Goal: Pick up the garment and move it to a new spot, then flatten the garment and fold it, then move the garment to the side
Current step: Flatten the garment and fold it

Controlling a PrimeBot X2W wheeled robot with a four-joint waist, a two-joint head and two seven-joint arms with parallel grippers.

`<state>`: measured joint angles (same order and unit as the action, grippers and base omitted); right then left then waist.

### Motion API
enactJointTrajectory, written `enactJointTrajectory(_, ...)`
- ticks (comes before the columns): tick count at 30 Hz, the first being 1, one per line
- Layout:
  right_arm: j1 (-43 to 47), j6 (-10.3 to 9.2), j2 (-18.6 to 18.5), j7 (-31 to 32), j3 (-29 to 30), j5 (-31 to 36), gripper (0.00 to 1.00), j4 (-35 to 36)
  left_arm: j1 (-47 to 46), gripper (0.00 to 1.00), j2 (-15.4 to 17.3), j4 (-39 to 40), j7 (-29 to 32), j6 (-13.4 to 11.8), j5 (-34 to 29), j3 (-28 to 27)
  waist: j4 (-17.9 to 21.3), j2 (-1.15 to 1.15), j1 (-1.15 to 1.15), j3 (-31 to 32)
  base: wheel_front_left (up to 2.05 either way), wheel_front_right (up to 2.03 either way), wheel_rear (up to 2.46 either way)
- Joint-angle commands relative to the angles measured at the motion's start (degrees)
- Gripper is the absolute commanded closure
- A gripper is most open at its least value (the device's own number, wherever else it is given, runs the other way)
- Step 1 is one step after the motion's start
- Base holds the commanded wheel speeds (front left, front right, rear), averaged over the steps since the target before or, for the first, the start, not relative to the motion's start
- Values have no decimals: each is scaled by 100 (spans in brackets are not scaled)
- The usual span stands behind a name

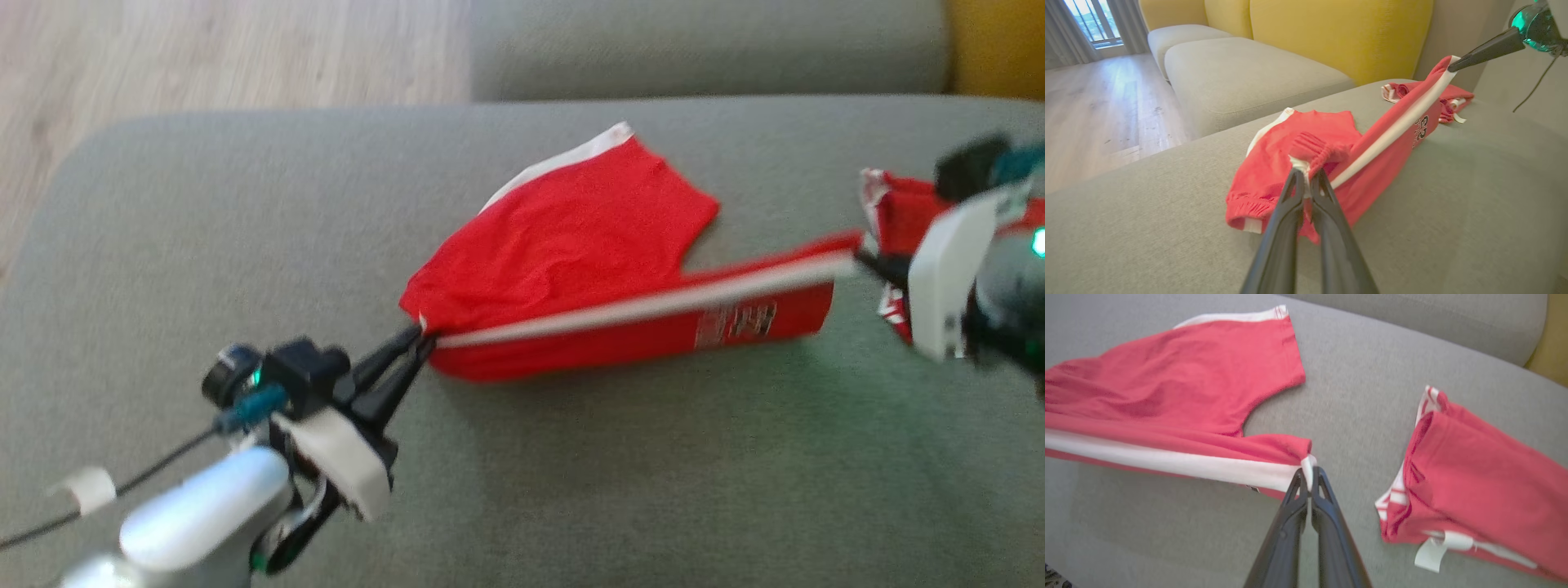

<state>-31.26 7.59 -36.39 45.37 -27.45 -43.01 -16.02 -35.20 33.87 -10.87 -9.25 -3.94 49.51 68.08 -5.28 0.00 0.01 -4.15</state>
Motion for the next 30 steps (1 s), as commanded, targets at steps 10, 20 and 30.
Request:
enactJointTrajectory(10, -1614, -10, 389, 497, 193, 720, 100, -367, -1097, 100, -351, -786, -101, 307, -55, -454, -665, 0, -1, -1046, 0, 0, 0)
enactJointTrajectory(20, -2882, -10, 683, 601, 254, 1066, 100, -1282, -1904, 100, -1217, -1900, -145, 607, -88, -493, -1206, 0, -1, -1819, 0, 0, 0)
enactJointTrajectory(30, -3765, -10, 882, 493, 136, 1437, 100, -2050, -2453, 100, -1823, -2814, -304, 887, -192, -418, -1507, 0, -1, -2313, 0, 0, 0)
